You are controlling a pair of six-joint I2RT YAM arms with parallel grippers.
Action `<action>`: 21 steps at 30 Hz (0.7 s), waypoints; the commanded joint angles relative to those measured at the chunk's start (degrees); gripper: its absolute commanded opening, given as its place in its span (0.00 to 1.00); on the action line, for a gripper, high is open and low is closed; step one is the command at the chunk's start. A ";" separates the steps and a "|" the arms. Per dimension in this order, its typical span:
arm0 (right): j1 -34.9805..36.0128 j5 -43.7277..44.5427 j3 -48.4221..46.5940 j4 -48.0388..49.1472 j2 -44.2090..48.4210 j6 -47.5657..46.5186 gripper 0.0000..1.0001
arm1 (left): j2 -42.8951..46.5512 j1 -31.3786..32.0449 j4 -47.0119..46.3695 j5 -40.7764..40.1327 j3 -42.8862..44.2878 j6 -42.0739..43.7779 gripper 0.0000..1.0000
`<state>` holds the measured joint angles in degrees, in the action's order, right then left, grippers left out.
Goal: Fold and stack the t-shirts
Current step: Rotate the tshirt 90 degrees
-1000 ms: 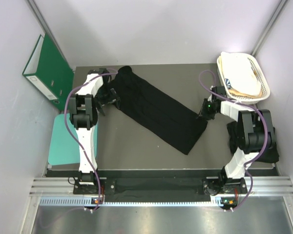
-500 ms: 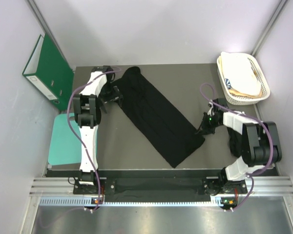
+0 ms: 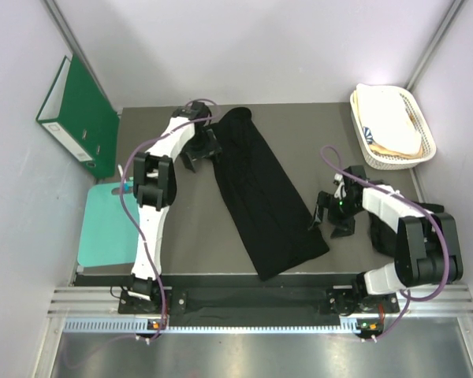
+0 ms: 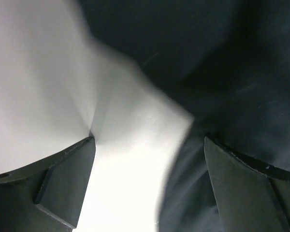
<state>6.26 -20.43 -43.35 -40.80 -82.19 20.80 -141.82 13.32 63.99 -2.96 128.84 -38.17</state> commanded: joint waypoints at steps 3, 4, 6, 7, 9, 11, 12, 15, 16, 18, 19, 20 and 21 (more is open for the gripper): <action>0.51 4.51 -13.83 3.09 -3.14 -2.15 1.00 | 14.09 -2.07 -6.06 -2.31 -18.25 -1.03 0.99; 0.51 4.78 -15.34 4.57 -4.37 -2.51 1.00 | 17.85 -2.07 -6.33 -2.05 -21.66 -0.85 0.99; 0.50 5.39 -19.81 5.99 -8.23 -3.04 1.00 | 21.48 -1.72 -7.20 -1.17 -25.11 -0.59 0.99; 0.51 5.40 -21.32 7.82 -9.73 -3.04 1.00 | 24.72 -1.63 -7.47 0.22 -28.08 -0.41 0.99; 0.59 4.96 -25.87 9.76 -14.03 -2.61 1.00 | 27.63 -1.28 -8.61 2.25 -30.91 0.11 0.99; 0.68 3.21 -29.58 11.69 -19.29 -1.99 1.00 | 31.59 -1.02 -9.40 5.40 -34.34 0.64 0.99; 1.12 2.50 -33.25 12.31 -21.15 -1.64 1.00 | 32.56 -0.93 -9.84 6.12 -35.31 1.51 0.99; 2.52 1.09 -40.81 14.16 -27.92 -1.64 1.00 | 36.43 -0.58 -10.29 7.44 -37.60 4.06 0.99; 2.79 0.83 -43.19 13.82 -31.50 -1.81 1.00 | 38.00 -0.58 -10.55 7.71 -38.48 4.68 0.99; 3.58 0.04 -49.07 13.81 -34.69 -2.34 1.00 | 39.16 -0.58 -11.60 9.11 -39.80 6.87 0.99; 3.76 -0.05 -50.67 14.07 -37.57 -2.34 1.00 | 39.68 -0.58 -12.56 9.46 -40.93 7.49 0.99; 3.76 -1.01 -51.99 15.64 -38.91 -2.17 1.00 | 39.60 -0.58 -13.09 9.99 -41.55 8.02 0.99; 3.84 -1.37 -54.62 16.44 -40.23 -1.38 1.00 | 39.34 -0.58 -13.18 11.30 -41.91 8.90 0.99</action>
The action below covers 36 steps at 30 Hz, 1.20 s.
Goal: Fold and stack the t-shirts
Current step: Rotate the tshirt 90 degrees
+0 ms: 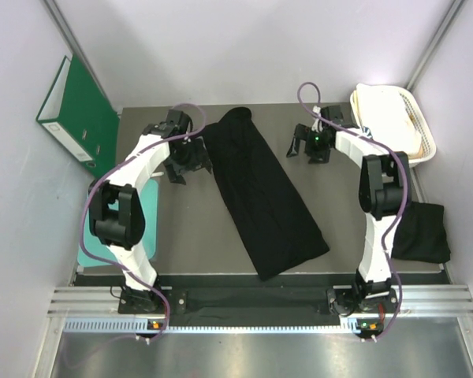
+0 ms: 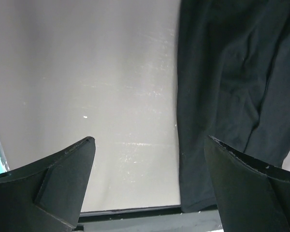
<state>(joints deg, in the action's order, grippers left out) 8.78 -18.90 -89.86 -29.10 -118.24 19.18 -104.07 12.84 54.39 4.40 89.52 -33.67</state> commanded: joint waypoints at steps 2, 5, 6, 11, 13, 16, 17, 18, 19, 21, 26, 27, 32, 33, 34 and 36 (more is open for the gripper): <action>1.42 -3.95 -11.02 6.15 -8.23 0.94 1.00 | 0.36 0.08 -3.24 5.17 -2.68 4.75 0.99; 1.42 -4.39 -16.56 6.16 -12.89 2.96 1.00 | -0.52 0.43 -4.55 6.93 -4.17 5.02 0.99; 1.51 -4.48 -18.22 6.25 -13.68 3.40 1.00 | -0.78 0.52 -4.47 7.46 -4.00 5.11 0.99; 1.60 -4.84 -22.89 7.04 -18.08 4.72 1.00 | -0.87 0.69 -5.00 9.39 -3.30 6.16 0.99; 1.60 -4.48 -25.70 6.95 -20.35 5.25 1.00 | -1.74 0.69 -3.95 10.18 -1.89 6.86 0.99; 1.60 -4.31 -30.01 7.30 -23.87 6.57 1.00 | -3.50 0.69 -3.24 10.89 -0.40 7.39 0.99; 1.60 -4.57 -31.15 7.57 -24.75 7.79 1.00 | -3.94 0.69 -3.24 10.98 -0.22 7.39 0.99; 1.60 -5.09 -33.25 7.83 -25.63 8.41 1.00 | -4.38 0.61 -3.06 10.98 0.74 7.39 0.99; 1.68 -5.71 -34.14 8.79 -27.38 9.20 1.00 | -5.26 0.69 -2.37 10.80 1.27 7.39 0.99; 2.12 -7.29 -36.86 9.32 -28.89 11.40 1.00 | -6.31 0.69 -2.36 11.06 2.32 7.22 0.99; 4.93 -9.58 -39.60 9.77 -31.79 12.37 1.00 | -8.34 0.69 -0.43 10.80 5.05 7.74 0.99; 5.37 -9.76 -39.60 9.59 -31.97 12.37 1.00 | -8.51 0.69 -0.51 10.80 5.14 7.83 0.99; 8.09 -10.37 -37.67 8.71 -32.59 12.37 0.89 | -8.34 0.69 -0.51 10.80 4.88 7.92 0.99; 8.88 -10.46 -37.23 9.15 -32.59 12.46 0.88 | -7.99 0.69 -0.51 10.89 4.53 8.01 0.99; 9.33 -10.20 -36.96 9.33 -32.67 12.64 0.85 | -7.81 0.61 -0.51 10.71 4.35 8.01 0.99; 10.38 -10.11 -36.87 9.59 -32.85 12.81 0.80 | -6.85 0.69 -0.69 10.45 3.74 8.36 0.99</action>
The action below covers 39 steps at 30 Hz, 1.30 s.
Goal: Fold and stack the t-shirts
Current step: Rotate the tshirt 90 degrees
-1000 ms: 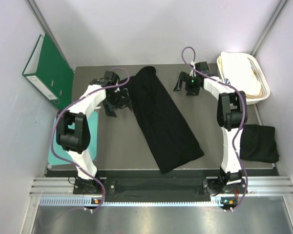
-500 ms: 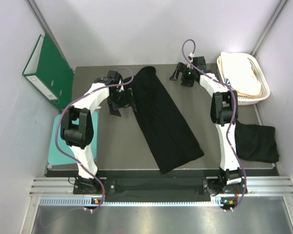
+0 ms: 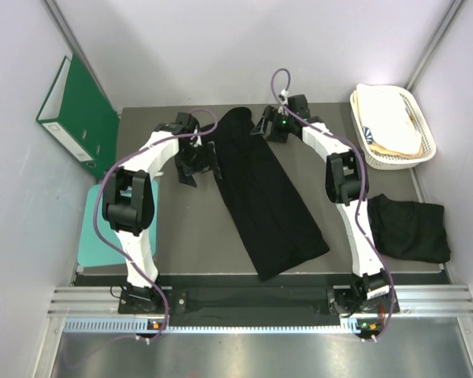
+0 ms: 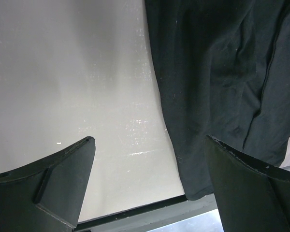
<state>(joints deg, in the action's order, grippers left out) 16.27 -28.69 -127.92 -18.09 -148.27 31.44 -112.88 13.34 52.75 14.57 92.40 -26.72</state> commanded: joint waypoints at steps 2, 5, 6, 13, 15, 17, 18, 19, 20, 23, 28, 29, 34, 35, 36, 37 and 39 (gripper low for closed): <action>3.76 0.12 1.09 -1.51 -3.17 0.81 0.72 | 2.66 0.19 0.86 0.11 0.33 1.58 0.99; 4.12 0.56 1.18 -1.16 -3.34 1.08 0.55 | 4.24 0.19 0.77 -0.42 -0.55 1.93 0.99; 4.12 0.30 1.35 -0.73 -3.34 1.43 0.46 | 4.94 0.19 0.77 -0.68 -0.73 1.85 0.99; 3.42 4.24 6.97 2.97 1.13 2.57 0.00 | 6.97 0.19 0.95 -1.65 -2.05 2.11 0.99; 2.54 5.30 8.03 3.67 2.80 2.57 0.00 | 6.88 0.19 0.86 -1.38 -2.05 2.20 0.99; 1.31 7.24 10.49 4.37 4.21 2.31 0.00 | 6.80 0.19 0.77 -1.12 -2.14 1.94 0.99; 0.78 7.85 11.45 4.72 5.61 2.31 0.00 | 6.80 0.19 0.69 -1.03 -2.22 1.93 0.99; 0.26 8.99 13.64 5.08 6.40 2.31 0.00 | 6.71 0.19 0.60 -0.77 -2.40 1.93 0.99; -0.79 9.35 14.79 5.51 7.11 2.22 0.00 | 6.88 0.19 0.16 -0.59 -2.84 1.85 0.99; -3.16 11.02 19.62 6.57 9.92 1.96 0.00 | 6.80 0.19 -0.37 0.20 -3.71 1.58 0.99; -6.07 13.65 28.23 8.42 15.10 1.34 0.00 | 6.27 0.28 -1.51 3.09 -5.21 1.58 0.99; -6.77 14.09 29.38 8.68 15.81 1.26 0.00 | 6.18 0.37 -1.77 3.71 -5.65 1.76 0.99; -8.10 15.50 32.91 8.86 17.75 1.43 0.00 | 5.04 1.95 -3.09 6.00 -6.71 2.55 0.99; -8.19 15.24 32.82 8.77 17.75 1.08 0.01 | 4.60 2.21 -3.18 6.26 -6.79 2.72 0.99; -8.10 15.24 32.65 7.99 18.18 0.64 0.07 | 4.25 2.82 -3.18 6.26 -6.88 2.81 0.99; -7.92 15.41 32.73 7.63 18.62 -0.14 0.17 | 3.99 3.09 -3.18 6.26 -7.06 2.90 0.99; -7.75 17.07 33.87 7.89 21.68 -1.37 0.45 | 3.55 3.70 -3.88 6.26 -7.32 2.81 0.99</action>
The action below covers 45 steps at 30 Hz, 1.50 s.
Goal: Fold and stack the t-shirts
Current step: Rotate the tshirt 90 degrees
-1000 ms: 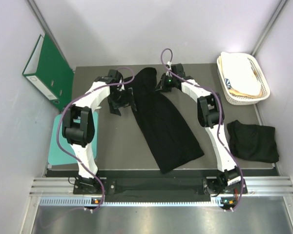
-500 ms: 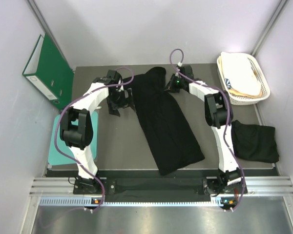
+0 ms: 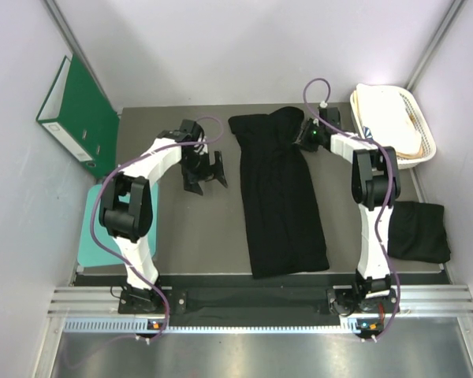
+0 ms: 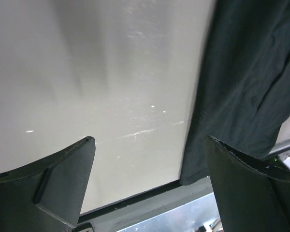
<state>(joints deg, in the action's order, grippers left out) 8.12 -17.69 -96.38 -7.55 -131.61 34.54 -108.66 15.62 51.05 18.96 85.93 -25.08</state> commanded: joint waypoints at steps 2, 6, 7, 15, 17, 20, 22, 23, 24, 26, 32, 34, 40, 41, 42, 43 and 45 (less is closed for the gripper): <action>0.93 8.02 5.05 -1.68 7.94 -5.62 0.63 | -0.59 1.70 -2.88 1.96 -1.38 1.00 0.99; 1.11 11.62 6.11 -2.20 13.30 -7.30 0.99 | -0.24 1.96 -3.76 2.57 -2.17 0.74 0.99; 1.20 11.72 5.51 -2.20 13.57 -7.47 1.00 | -0.23 2.05 -3.85 2.66 -2.34 0.74 0.99; 3.56 9.96 -7.93 -5.63 5.16 -8.35 1.00 | -0.32 2.05 -3.50 2.57 -2.43 1.79 0.99; 5.32 10.05 -13.64 -7.64 2.95 -8.88 1.00 | -0.32 1.96 -2.97 2.14 -2.52 2.14 0.99; 7.43 10.48 -21.55 -10.45 -1.79 -9.58 0.92 | -0.41 2.05 -2.80 1.78 -2.61 2.40 0.99; 8.84 11.71 -25.94 -11.95 -4.70 -9.93 0.85 | -0.50 2.05 -2.79 2.04 -2.61 2.41 0.99; 9.28 12.06 -27.01 -13.00 -5.49 -10.11 0.83 | -0.67 2.05 -2.71 2.04 -2.61 2.41 0.99; 9.54 12.85 -27.89 -13.45 -6.63 -10.37 0.78 | -0.67 2.05 -2.71 1.96 -2.52 2.32 0.99; 10.07 13.56 -28.08 -13.72 -7.08 -10.55 0.76 | -0.76 2.05 -2.71 1.87 -2.52 2.32 0.99; 10.43 16.72 -24.21 -12.49 -5.77 -11.78 0.74 | -0.76 2.05 -2.62 1.96 -2.52 2.32 0.99; 10.43 17.08 -22.98 -11.62 -5.41 -12.04 0.74 | -0.94 2.05 -2.53 2.13 -2.35 2.41 0.99; 10.43 17.43 -22.89 -10.20 -5.50 -11.78 0.73 | -1.47 2.05 -2.27 2.40 -2.17 2.41 0.99; 10.43 17.43 -23.32 -10.20 -5.76 -11.69 0.71 | -1.55 2.05 -2.18 2.31 -2.08 2.49 0.99; 10.43 17.43 -23.68 -10.29 -6.02 -11.78 0.67 | -1.55 2.05 -2.18 2.31 -2.08 2.49 0.99; 10.43 17.43 -24.12 -10.64 -6.90 -11.78 0.62 | -1.47 2.05 -2.18 2.13 -2.08 2.41 0.99; 10.43 16.90 -25.61 -11.43 -7.87 -11.69 0.54 | -1.47 2.05 -2.18 2.04 -2.00 2.41 0.99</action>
<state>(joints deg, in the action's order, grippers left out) 18.37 -1.15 -118.91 -20.43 -138.80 23.27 -110.10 17.63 48.69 20.56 83.66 -23.73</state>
